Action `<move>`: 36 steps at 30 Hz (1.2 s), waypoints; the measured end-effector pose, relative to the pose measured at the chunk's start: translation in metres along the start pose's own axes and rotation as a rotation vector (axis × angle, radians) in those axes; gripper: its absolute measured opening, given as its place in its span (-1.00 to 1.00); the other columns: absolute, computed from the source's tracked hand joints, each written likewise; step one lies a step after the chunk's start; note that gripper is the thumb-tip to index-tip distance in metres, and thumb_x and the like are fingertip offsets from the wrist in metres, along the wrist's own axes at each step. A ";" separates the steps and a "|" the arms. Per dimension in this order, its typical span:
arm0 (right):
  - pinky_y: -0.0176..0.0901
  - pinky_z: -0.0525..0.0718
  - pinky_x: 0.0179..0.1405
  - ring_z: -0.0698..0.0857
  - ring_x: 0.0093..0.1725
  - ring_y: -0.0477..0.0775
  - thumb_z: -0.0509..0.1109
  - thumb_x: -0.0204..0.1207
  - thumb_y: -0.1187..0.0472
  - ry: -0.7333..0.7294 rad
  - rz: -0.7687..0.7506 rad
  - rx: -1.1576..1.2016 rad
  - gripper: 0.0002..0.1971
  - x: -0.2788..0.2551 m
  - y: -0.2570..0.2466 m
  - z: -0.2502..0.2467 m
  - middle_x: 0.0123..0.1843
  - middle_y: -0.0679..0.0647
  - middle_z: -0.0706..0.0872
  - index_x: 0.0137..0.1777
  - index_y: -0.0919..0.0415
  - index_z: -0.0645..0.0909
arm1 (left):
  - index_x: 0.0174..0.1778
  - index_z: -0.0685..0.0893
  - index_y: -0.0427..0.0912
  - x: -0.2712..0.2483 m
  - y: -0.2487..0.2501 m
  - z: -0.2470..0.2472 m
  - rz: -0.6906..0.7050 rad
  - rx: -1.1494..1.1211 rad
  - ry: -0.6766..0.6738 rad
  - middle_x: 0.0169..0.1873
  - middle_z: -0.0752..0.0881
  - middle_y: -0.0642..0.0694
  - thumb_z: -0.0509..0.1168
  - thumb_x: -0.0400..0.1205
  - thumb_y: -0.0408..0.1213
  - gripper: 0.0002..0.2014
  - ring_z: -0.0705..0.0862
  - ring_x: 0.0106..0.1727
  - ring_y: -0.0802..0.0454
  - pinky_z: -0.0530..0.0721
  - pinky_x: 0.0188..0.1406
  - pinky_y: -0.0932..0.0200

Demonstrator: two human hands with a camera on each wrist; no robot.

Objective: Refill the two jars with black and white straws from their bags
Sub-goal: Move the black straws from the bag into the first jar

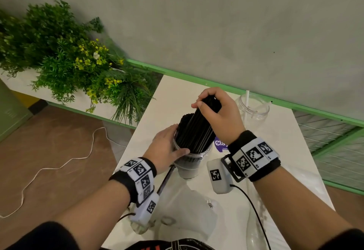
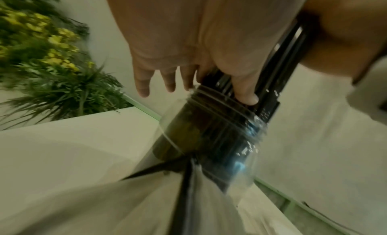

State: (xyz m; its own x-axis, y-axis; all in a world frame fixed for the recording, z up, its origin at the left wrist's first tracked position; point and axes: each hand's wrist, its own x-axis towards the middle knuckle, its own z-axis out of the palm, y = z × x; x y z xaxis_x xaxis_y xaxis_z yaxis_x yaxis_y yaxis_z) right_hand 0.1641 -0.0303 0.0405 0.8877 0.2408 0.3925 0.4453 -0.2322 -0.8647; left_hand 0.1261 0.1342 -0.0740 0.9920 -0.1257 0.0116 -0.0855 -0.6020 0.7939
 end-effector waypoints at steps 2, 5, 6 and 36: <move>0.01 0.70 0.11 0.75 0.02 0.05 0.39 0.54 0.35 -0.063 0.016 -0.050 -0.88 -0.001 0.004 -0.004 -0.09 -0.02 0.71 -0.04 0.11 0.60 | 0.54 0.35 0.10 0.000 -0.002 -0.007 0.022 -0.010 0.091 0.45 0.48 0.12 0.42 0.45 0.16 -0.26 0.43 0.46 0.05 0.40 0.49 -0.07; -0.30 0.61 0.10 0.66 0.03 -0.15 0.38 0.57 0.31 -0.181 0.000 -0.200 -0.87 -0.006 0.007 -0.004 -0.02 -0.07 0.70 0.05 0.11 0.62 | 0.45 0.46 0.16 -0.001 0.019 -0.019 0.064 -0.081 0.192 0.25 0.54 0.24 0.46 0.50 -0.03 -0.41 0.55 0.12 0.18 0.52 0.15 0.25; -0.33 0.59 0.13 0.64 0.07 -0.17 0.38 0.58 0.28 -0.210 0.005 -0.216 -0.85 -0.007 0.008 -0.003 0.03 -0.08 0.69 0.11 0.09 0.61 | 0.44 0.47 0.17 0.001 0.031 -0.022 0.079 -0.130 0.182 0.18 0.57 0.28 0.46 0.51 -0.10 -0.44 0.57 -0.02 0.21 0.52 0.03 0.34; -0.54 0.33 0.41 0.29 0.51 -0.37 0.30 0.65 0.11 0.020 -0.073 -0.361 -0.41 -0.068 0.049 0.001 0.58 -0.05 0.33 0.62 0.01 0.16 | 0.30 0.68 -0.07 0.005 0.050 -0.033 0.377 0.200 0.161 0.34 0.65 0.05 0.21 0.63 -0.13 -0.65 0.52 0.41 0.06 0.32 0.47 0.23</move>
State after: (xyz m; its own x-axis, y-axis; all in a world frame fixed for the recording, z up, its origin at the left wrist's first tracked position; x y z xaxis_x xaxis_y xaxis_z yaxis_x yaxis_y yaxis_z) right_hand 0.1256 -0.0572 -0.0288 0.8527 0.2509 0.4582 0.5168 -0.5337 -0.6694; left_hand 0.1296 0.1295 -0.0139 0.8886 -0.2508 0.3841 -0.4440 -0.6805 0.5829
